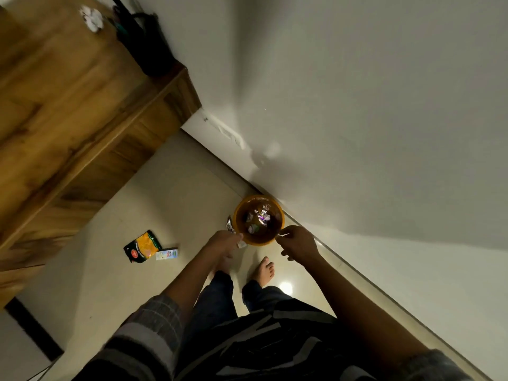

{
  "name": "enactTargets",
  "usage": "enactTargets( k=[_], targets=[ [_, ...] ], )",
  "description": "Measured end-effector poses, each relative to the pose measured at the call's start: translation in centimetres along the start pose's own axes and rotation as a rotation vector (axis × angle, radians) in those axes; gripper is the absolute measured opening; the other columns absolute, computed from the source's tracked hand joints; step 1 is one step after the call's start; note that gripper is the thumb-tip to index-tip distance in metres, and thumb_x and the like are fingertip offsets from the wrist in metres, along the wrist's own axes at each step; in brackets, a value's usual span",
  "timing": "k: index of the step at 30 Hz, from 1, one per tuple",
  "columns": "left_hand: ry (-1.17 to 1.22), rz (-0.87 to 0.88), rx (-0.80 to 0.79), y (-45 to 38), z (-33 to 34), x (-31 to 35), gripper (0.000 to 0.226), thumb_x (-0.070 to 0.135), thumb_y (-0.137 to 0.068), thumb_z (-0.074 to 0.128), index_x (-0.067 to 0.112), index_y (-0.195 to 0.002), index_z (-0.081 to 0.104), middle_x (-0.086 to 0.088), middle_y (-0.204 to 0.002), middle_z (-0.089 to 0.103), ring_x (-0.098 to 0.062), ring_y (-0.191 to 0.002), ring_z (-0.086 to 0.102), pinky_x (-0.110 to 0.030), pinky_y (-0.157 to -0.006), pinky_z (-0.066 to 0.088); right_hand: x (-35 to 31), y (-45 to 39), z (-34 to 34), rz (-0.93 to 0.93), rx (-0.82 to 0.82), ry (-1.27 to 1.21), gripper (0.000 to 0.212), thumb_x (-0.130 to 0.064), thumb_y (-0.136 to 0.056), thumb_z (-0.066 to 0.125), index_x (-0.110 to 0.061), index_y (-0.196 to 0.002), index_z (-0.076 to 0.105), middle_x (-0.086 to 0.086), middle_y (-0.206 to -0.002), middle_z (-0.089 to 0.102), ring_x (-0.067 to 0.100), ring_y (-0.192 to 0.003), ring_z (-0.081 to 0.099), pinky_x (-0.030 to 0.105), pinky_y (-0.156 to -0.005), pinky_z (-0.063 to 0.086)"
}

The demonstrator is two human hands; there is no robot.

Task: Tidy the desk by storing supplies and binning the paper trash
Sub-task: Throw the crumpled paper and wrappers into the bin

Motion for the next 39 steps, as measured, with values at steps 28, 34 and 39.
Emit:
enactTargets(
  k=[28, 34, 39],
  targets=[
    [0.456, 0.468, 0.191, 5.4, -34.5, -10.5, 0.022, 0.048, -0.075, 0.07, 0.031, -0.089, 0.073, 0.006, -0.093, 0.075, -0.013, -0.075, 0.072, -0.026, -0.063, 0.044, -32.8, 9.1, 18.1, -0.541, -0.001, 0.173, 0.032, -0.04, -0.092, 0.071, -0.023, -0.119, 0.07, -0.009, -0.114, 0.072, -0.002, -0.064, 0.07, 0.013, -0.068, 0.053],
    [0.755, 0.516, 0.393, 8.5, -44.5, -16.9, 0.013, 0.049, -0.091, 0.07, 0.038, -0.096, 0.074, 0.012, -0.098, 0.077, -0.013, -0.094, 0.074, -0.044, -0.088, 0.058, -39.3, 9.6, 25.2, -0.576, -0.069, 0.21, 0.029, -0.036, -0.089, 0.076, -0.022, -0.114, 0.072, -0.008, -0.107, 0.073, 0.006, -0.066, 0.074, 0.036, -0.07, 0.061],
    [0.969, 0.564, 0.689, 11.4, -49.5, -22.8, 0.013, 0.036, -0.099, 0.065, 0.04, -0.093, 0.076, 0.002, -0.096, 0.078, -0.028, -0.096, 0.075, -0.05, -0.086, 0.059, -44.7, 10.2, 31.6, -0.703, -0.191, 0.333, 0.022, -0.035, -0.084, 0.08, -0.033, -0.105, 0.073, -0.013, -0.094, 0.075, 0.008, -0.079, 0.074, 0.042, -0.075, 0.062]
  ],
)
Point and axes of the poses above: each hand's wrist, its own y-axis away from the middle knuckle, its own z-axis out of the palm, x = y × z, the point moved 1 cm from there along -y, towards the middle knuckle
